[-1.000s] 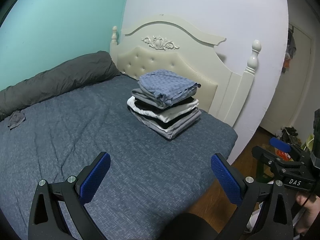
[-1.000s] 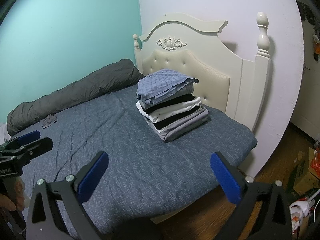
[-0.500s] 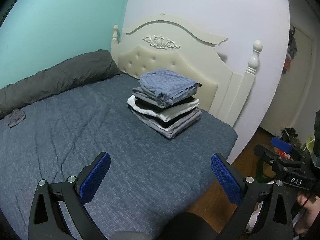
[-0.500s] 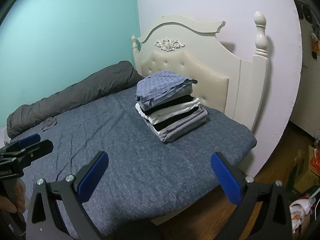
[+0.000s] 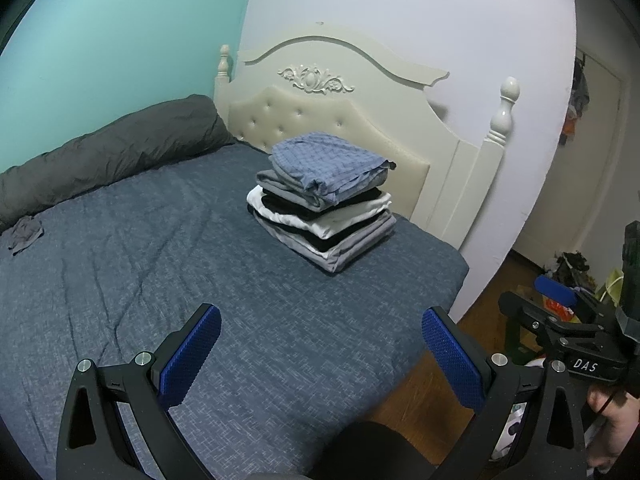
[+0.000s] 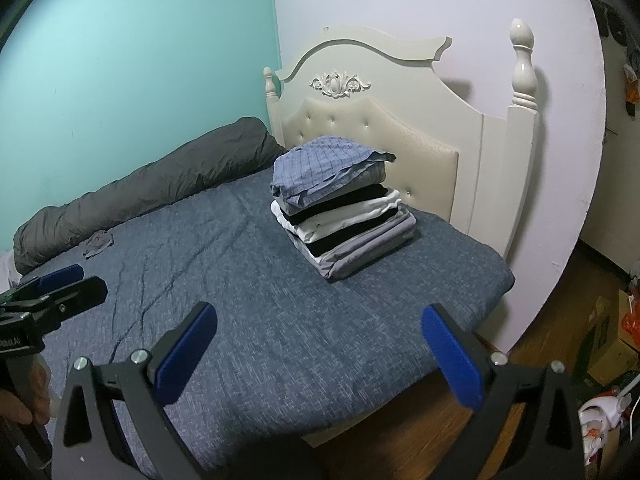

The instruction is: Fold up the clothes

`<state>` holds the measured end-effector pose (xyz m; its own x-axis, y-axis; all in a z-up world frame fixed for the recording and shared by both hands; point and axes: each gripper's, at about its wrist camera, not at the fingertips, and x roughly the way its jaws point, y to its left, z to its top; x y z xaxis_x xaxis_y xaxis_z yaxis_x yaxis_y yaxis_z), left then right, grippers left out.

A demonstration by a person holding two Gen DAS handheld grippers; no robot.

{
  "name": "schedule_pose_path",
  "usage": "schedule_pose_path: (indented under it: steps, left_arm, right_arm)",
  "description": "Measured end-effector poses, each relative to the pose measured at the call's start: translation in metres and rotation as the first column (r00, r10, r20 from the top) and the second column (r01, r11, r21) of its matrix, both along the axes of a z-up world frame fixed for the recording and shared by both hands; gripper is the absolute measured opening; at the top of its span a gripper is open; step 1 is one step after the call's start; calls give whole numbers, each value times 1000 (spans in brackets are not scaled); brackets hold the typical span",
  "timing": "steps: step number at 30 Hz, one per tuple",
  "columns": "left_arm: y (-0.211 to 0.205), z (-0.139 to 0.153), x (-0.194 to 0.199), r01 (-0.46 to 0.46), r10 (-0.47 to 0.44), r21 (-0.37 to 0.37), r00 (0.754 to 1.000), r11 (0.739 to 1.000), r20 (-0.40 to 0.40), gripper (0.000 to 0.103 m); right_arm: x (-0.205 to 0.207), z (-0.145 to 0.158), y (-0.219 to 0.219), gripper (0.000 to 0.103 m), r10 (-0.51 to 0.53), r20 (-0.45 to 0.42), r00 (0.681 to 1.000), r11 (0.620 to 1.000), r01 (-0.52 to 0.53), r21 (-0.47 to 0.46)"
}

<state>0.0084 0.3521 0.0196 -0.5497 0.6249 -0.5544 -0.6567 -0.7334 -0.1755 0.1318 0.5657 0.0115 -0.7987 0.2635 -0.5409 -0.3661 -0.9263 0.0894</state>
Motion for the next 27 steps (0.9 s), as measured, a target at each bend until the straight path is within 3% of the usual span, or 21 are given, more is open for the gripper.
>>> schedule_pose_path:
  steps: [27]
  left_arm:
    - [-4,5,-1,2,-2,11,1000,1000,-9,102]
  right_arm:
    - [0,3,2,103,-3,-3,1000,1000,3,0]
